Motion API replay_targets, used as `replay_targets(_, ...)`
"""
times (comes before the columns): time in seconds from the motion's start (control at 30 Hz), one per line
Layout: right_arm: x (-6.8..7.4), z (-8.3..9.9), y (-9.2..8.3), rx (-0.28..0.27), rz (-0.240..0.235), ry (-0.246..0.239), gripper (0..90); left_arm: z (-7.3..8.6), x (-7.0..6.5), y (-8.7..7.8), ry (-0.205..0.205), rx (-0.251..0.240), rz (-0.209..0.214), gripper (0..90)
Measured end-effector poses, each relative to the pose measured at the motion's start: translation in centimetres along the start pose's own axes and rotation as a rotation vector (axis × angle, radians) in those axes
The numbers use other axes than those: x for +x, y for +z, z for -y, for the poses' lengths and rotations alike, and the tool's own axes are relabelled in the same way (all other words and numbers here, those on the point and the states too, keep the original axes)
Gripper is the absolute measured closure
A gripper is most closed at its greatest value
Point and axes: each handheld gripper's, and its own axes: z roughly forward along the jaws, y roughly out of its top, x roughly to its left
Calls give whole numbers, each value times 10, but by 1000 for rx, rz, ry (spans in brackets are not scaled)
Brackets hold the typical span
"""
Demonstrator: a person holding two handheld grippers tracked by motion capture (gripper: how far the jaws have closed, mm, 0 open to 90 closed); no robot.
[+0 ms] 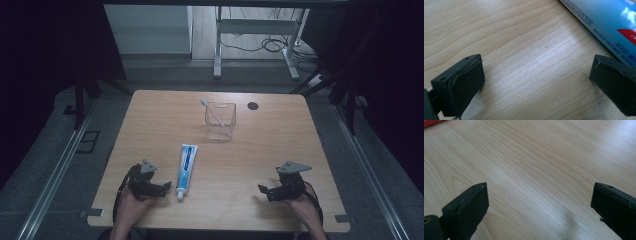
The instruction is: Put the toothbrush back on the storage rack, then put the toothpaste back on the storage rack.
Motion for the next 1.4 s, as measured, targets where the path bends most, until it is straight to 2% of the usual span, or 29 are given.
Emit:
replay_targets(0.43,-1,22,13,42,3,10,11,0,0,0,-1,-1,0,0)
replay_targets(0.63,1,24,13,52,33,-7,25,0,0,0,-1,-1,-1,0)
replay_targets(0.8,1,24,13,52,35,-6,25,1,0,-1,-10,-6,-10,17)
replay_targets(0.9,1,24,13,52,34,-5,25,1,-1,-3,-24,-13,-15,56)
replay_targets(1.0,1,24,13,52,34,-5,25,-1,-2,-5,-19,-10,-10,139)
replay_targets(1.1,1,24,13,51,34,-5,25,-2,-4,-5,-8,-6,-6,160)
replay_targets(1.27,1,24,13,51,35,-4,26,-4,-7,-9,-3,-27,-2,238)
replay_targets(1.4,1,24,13,50,38,-2,26,-7,-8,-15,-7,-48,7,341)
